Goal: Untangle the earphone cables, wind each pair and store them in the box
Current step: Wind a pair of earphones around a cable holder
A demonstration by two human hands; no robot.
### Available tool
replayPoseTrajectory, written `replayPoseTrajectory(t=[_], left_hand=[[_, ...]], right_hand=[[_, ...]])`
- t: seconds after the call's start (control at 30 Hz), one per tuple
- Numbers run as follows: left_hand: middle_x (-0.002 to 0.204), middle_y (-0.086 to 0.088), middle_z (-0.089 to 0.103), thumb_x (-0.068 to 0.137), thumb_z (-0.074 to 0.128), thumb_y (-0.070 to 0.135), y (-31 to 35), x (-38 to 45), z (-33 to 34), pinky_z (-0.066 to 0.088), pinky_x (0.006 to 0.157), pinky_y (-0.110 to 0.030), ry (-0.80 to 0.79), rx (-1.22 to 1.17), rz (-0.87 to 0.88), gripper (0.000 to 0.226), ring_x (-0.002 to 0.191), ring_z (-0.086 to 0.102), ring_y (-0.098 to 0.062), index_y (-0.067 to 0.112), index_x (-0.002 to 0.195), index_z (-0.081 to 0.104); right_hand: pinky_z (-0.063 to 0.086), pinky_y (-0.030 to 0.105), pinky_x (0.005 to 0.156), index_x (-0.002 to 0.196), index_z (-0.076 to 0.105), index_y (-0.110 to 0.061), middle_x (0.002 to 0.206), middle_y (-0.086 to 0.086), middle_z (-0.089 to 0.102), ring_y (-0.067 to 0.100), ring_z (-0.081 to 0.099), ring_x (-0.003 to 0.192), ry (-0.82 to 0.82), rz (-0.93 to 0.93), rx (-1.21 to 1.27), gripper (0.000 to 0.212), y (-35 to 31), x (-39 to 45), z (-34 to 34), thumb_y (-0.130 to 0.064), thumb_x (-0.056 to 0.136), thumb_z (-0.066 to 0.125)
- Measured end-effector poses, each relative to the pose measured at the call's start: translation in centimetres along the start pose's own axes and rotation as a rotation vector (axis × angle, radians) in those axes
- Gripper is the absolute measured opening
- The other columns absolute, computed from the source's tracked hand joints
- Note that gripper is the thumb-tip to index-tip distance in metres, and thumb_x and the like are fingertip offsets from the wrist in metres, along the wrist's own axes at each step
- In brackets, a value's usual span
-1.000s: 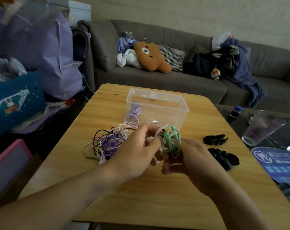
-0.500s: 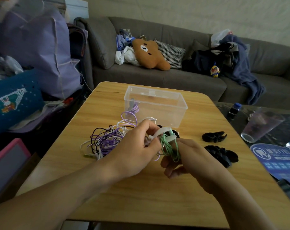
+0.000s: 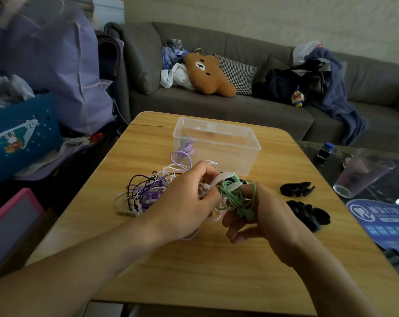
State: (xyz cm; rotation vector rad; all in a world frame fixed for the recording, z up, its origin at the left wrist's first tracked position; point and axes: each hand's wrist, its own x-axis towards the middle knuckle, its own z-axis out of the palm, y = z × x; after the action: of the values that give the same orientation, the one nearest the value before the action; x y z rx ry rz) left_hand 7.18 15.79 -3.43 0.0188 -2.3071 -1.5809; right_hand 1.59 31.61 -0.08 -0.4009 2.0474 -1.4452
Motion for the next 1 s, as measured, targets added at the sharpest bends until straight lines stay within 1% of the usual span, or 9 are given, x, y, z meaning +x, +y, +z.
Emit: replayPoseTrajectory(t=[0.13,0.33,0.4,0.47,0.57,0.67,0.8,0.9,1.0], left_hand=[[0.087,0.001,0.069,0.098,0.059,0.021,0.4,-0.1,-0.1,0.053,0.062,-0.029,-0.042,0.046,0.032,0.009,0.067,0.066,-0.011,0.022,0.106,0.058],[0.1,0.003,0.065,0.099,0.047,0.018,0.8,-0.4,-0.8,0.052,0.074,-0.035,-0.24,0.245,0.107,0.04,0.078,0.062,-0.015,0.037,0.135,0.047],[0.102,0.002,0.066,0.096,0.046,0.019,1.0,-0.5,-0.7,0.052,0.076,-0.033,-0.294,0.086,0.041,0.05,0.081,0.06,-0.024,0.042,0.14,0.045],[0.097,0.005,0.064,0.088,0.047,0.016,1.4,-0.6,-0.6,0.046,0.072,-0.027,-0.352,-0.125,-0.037,0.057,0.076,0.052,-0.02,0.042,0.138,0.049],[0.107,-0.001,0.064,0.091,0.056,0.024,1.7,-0.8,-0.4,0.045,0.078,-0.028,-0.409,-0.271,-0.048,0.043,0.086,0.056,-0.016,0.039,0.131,0.054],[0.093,0.012,0.063,0.091,0.068,0.026,2.0,-0.9,0.3,0.051,0.073,-0.02,-0.29,-0.189,0.006,0.035,0.078,0.063,-0.011,0.027,0.121,0.05],[0.078,0.009,0.052,0.093,0.066,0.02,2.0,-0.9,1.3,0.047,0.059,-0.021,-0.119,-0.207,0.055,0.026,0.065,0.051,-0.011,0.017,0.107,0.044],[0.082,0.009,0.047,0.093,0.055,0.026,1.6,-0.8,1.5,0.043,0.066,-0.025,-0.029,-0.208,0.103,0.014,0.071,0.045,-0.008,0.024,0.101,0.044],[0.095,0.006,0.05,0.096,0.049,0.029,1.1,-0.8,1.6,0.046,0.074,-0.029,-0.001,-0.125,0.189,0.014,0.081,0.05,-0.011,0.03,0.109,0.043]], right_hand=[[0.053,0.039,0.066,0.097,0.065,-0.007,0.073,0.011,0.068,0.025,0.063,0.065,-0.018,0.0,-0.068,0.042,0.0,0.1,-0.1,-0.026,0.105,0.029],[0.057,0.035,0.065,0.106,0.061,-0.007,0.079,0.013,0.069,0.023,0.065,0.066,-0.062,0.064,-0.21,0.027,0.3,0.3,-0.2,-0.022,0.104,0.039],[0.057,0.035,0.066,0.106,0.061,-0.008,0.079,0.012,0.069,0.022,0.065,0.066,-0.07,0.073,-0.224,0.028,0.3,0.3,-0.3,-0.023,0.105,0.038],[0.058,0.035,0.066,0.106,0.062,-0.008,0.079,0.012,0.068,0.022,0.065,0.066,-0.074,0.066,-0.22,0.029,0.3,0.2,-0.4,-0.024,0.105,0.038],[0.058,0.032,0.064,0.103,0.062,-0.007,0.077,0.011,0.067,0.02,0.065,0.064,-0.09,0.031,-0.256,0.024,0.4,0.1,-0.3,-0.02,0.104,0.041],[0.057,0.03,0.06,0.101,0.062,-0.009,0.077,0.01,0.065,0.019,0.064,0.062,-0.11,-0.013,-0.271,0.022,0.5,0.1,-0.3,-0.01,0.103,0.04],[0.059,0.034,0.066,0.102,0.064,-0.008,0.081,0.009,0.066,0.02,0.066,0.067,-0.128,-0.056,-0.213,0.026,0.7,0.4,0.0,-0.017,0.105,0.039],[0.061,0.043,0.084,0.109,0.065,-0.008,0.098,0.012,0.071,0.027,0.07,0.09,-0.117,-0.1,-0.06,0.031,1.2,0.9,0.4,-0.03,0.104,0.045],[0.06,0.041,0.083,0.118,0.06,0.0,0.111,0.019,0.07,0.028,0.072,0.096,-0.137,-0.072,0.197,0.034,1.5,1.4,0.7,-0.028,0.101,0.053]])
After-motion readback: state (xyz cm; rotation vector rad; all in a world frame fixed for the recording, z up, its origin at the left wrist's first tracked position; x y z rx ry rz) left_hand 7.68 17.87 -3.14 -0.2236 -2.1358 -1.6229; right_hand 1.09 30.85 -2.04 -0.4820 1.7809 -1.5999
